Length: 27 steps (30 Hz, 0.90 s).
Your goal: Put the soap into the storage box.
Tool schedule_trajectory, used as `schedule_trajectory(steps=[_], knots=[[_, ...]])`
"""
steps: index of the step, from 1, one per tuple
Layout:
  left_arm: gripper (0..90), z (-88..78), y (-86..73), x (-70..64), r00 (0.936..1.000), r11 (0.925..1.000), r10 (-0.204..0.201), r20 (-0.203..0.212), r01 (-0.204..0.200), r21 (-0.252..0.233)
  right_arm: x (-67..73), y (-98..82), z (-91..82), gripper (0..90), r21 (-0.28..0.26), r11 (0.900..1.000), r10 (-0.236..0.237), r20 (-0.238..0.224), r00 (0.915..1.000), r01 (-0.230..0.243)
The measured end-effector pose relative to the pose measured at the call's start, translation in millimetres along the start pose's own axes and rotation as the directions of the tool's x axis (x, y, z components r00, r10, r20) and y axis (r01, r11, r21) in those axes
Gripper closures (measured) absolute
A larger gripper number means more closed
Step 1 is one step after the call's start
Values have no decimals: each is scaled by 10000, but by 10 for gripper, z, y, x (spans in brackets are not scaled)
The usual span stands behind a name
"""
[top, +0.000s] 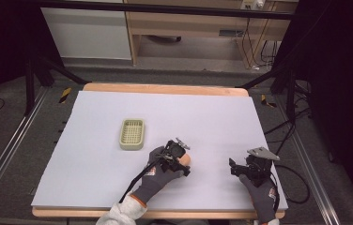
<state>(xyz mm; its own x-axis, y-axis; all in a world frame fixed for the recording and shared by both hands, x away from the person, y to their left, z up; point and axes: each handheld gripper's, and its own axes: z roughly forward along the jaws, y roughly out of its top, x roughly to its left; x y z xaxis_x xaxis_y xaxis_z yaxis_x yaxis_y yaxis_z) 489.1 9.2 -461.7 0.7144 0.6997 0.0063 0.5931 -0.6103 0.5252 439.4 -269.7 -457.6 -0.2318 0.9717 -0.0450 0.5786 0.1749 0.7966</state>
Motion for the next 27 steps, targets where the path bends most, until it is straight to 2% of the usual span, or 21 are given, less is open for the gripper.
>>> schedule_trajectory(steps=[15, 19, 27], knots=[[303, 10, 13, -5, 9999, 9996, -95, -105, 97, 252, 7, -2, 10, 72, 55, 10000, 22, -3, 10000, -22], [307, 7, 26, 4, 10000, 9993, -9, -82, 12, 380, 2, 1, 6, 72, 21, 10000, 34, 8, 10000, -34], [310, 1, 17, 12, 10000, 9996, -62, 51, 60, 282, 2, -3, 11, 72, 58, 10000, 37, -1, 10000, -37]])
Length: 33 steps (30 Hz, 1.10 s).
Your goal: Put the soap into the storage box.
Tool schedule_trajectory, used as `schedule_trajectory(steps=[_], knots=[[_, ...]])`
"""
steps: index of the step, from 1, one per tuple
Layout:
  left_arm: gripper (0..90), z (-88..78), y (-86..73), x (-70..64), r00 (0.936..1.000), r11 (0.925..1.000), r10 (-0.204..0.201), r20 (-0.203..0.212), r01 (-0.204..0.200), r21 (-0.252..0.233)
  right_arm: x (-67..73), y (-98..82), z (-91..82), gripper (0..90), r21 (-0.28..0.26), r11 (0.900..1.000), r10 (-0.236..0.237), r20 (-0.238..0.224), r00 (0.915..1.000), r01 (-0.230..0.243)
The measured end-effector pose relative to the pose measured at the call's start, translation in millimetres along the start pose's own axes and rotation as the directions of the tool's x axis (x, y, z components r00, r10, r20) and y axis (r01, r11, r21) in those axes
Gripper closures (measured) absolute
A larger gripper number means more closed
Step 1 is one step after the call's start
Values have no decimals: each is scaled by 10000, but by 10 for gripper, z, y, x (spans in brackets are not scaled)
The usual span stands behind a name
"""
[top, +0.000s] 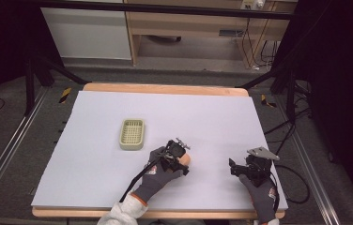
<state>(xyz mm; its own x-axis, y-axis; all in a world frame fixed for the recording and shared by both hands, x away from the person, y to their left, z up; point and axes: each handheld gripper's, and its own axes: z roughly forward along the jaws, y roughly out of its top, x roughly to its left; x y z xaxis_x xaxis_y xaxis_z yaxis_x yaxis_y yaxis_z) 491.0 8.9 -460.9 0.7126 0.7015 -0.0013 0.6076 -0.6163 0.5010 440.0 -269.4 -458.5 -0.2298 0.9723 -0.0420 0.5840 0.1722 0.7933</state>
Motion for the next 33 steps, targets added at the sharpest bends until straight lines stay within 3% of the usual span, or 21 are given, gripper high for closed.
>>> schedule_trajectory(steps=[2, 17, 24, 33], knots=[[311, -19, -8, 12, 9998, 10000, 46, 198, -46, 24, -5, 0, -1, 72, -2, 10000, 39, -31, 10000, -39], [313, -199, -50, 4, 9990, 9993, 337, 307, -332, -166, -6, 4, -8, 72, 2, 10000, 80, 17, 10000, -80], [314, -388, -102, 108, 9992, 9986, 171, 362, -152, -510, -3, 6, -12, 72, -29, 10000, 3, 36, 10000, -2], [315, -604, -200, 267, 10000, 9971, 3, 46, 0, -760, -3, 5, -9, 72, -4, 10000, 74, 49, 10000, -74]])
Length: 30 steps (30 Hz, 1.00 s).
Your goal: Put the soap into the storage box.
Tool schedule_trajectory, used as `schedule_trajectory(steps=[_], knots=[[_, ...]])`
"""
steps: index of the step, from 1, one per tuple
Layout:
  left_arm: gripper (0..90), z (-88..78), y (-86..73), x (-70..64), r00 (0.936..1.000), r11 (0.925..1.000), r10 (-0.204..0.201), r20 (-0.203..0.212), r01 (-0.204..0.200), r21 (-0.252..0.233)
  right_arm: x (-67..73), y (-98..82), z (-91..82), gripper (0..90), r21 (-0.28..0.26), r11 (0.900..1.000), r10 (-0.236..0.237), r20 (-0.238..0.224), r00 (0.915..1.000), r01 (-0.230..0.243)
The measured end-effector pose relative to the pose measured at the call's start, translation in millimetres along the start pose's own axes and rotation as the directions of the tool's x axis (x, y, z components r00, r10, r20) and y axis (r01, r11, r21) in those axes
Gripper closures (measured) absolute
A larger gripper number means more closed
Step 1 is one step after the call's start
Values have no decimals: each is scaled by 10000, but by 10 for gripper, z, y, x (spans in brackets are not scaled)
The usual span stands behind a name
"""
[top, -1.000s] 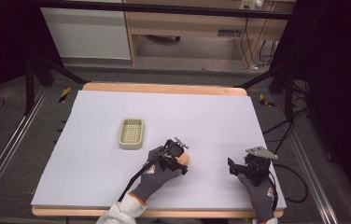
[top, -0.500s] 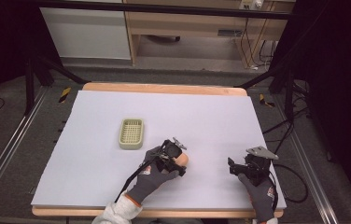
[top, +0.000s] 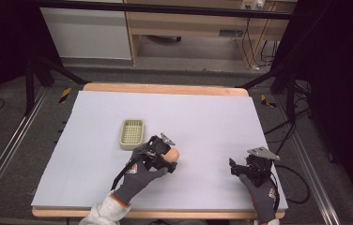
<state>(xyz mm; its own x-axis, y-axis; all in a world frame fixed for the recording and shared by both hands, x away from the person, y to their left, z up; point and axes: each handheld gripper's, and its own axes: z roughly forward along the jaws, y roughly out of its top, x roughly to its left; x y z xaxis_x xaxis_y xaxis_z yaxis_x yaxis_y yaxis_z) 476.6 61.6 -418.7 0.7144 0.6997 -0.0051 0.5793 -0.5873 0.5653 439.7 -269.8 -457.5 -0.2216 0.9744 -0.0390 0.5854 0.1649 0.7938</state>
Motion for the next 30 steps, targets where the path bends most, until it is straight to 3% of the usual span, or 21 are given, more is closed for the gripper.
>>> schedule_trajectory(steps=[17, 25, 30], knots=[[316, -247, -264, 341, 9971, 9972, -702, -288, 693, -293, 6, -10, 5, 72, 46, 9999, -117, 16, 9999, 117], [316, -410, -307, 530, 9899, 9883, -1319, -518, 1272, -847, 15, -11, 3, 73, 44, 9999, -95, -14, 10000, 95], [316, -476, -300, 611, 9873, 9844, -1489, -559, 1427, -1029, 9, -11, 8, 72, 65, 9999, -88, -27, 10000, 88]])
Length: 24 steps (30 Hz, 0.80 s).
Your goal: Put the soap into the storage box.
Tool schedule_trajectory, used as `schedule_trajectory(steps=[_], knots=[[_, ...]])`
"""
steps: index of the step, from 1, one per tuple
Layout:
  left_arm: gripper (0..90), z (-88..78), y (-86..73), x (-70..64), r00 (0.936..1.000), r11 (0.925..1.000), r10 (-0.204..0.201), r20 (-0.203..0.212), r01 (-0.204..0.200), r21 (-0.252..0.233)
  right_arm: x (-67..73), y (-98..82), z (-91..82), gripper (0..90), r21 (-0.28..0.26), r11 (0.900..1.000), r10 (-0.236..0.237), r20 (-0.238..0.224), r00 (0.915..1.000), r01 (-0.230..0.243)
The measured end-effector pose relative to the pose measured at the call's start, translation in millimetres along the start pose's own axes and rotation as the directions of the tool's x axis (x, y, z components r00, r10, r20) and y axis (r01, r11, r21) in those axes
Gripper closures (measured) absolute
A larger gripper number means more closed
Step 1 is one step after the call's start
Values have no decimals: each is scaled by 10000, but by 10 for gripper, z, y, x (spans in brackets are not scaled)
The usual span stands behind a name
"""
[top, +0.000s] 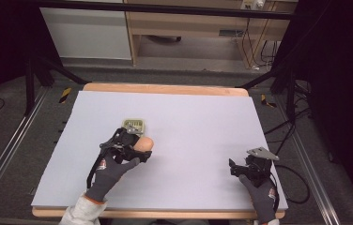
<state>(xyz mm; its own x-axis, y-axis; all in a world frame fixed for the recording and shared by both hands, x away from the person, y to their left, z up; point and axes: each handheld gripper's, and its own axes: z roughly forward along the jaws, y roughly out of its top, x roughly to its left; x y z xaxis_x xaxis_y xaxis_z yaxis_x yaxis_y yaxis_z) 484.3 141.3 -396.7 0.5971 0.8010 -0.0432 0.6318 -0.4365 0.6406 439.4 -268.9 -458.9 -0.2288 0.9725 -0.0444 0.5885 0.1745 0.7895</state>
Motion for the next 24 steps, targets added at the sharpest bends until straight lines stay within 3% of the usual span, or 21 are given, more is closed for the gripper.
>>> schedule_trajectory(steps=[8, 24], knots=[[316, -50, 26, 126, 9995, 9993, -312, -90, 310, -186, 3, 1, 0, 73, -3, 10000, -36, -3, 10000, 36], [316, 118, 174, 437, 9956, 9966, -826, -449, 824, -58, 18, 7, 18, 73, 29, 9999, -122, 43, 9999, 122]])
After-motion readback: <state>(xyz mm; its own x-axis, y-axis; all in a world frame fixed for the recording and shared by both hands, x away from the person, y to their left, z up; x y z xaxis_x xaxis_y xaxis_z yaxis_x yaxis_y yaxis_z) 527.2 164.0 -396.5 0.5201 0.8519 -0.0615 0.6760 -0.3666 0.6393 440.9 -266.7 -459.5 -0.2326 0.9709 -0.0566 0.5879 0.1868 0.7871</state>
